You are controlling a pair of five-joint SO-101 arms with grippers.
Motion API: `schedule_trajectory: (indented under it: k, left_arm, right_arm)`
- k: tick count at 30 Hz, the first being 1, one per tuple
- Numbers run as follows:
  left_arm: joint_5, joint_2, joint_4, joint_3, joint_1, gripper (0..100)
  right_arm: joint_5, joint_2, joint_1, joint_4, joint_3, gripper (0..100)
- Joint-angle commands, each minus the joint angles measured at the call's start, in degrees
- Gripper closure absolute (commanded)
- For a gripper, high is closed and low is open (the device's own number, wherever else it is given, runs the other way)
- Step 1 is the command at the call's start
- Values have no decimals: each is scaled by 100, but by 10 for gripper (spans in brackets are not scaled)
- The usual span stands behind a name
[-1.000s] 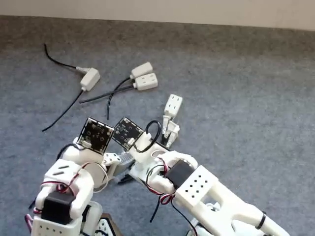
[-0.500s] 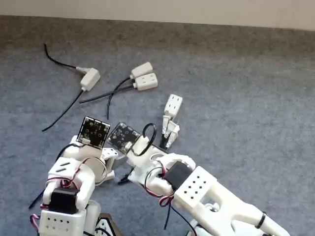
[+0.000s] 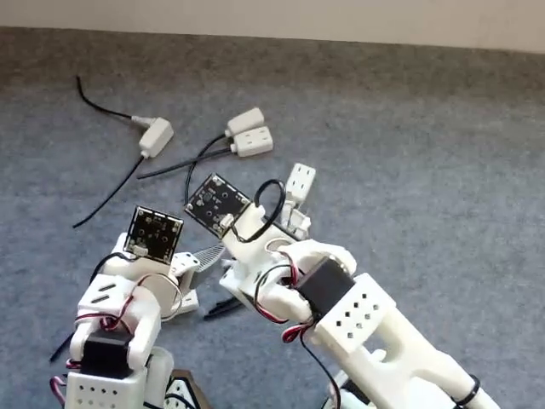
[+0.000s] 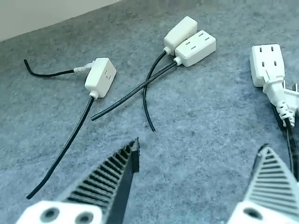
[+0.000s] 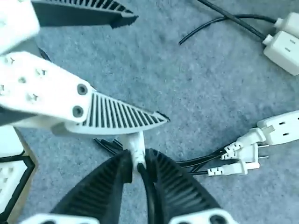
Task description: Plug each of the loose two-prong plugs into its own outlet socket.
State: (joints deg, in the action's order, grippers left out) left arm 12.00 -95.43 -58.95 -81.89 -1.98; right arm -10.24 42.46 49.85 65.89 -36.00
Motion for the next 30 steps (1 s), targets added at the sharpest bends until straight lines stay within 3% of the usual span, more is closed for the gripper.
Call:
schedule_trajectory:
  k: [1, 6, 13, 18, 24, 30]
  left_arm:
    - [53, 48, 9, -40, -119, 617]
    - [0, 66, -18, 259, 198, 617]
    - [-501, 778, -1020, 2132, 567, 617]
    - [-492, 3222, -1266, 4303, 1182, 617]
    - [-290, 6774, -2409, 7231, 2246, 617]
    - [-273, 8963, -2813, 9086, 3512, 617]
  right_arm:
    - [-53, 40, -189, -4, 558, 991]
    - [-79, 31, -207, 92, 312, 991]
    - [-202, 31, -198, -365, -734, 991]
    - [-237, 31, -198, -330, -752, 991]
    - [-246, 31, -163, -347, -637, 991]
    - [-202, -259, -92, -242, -75, 991]
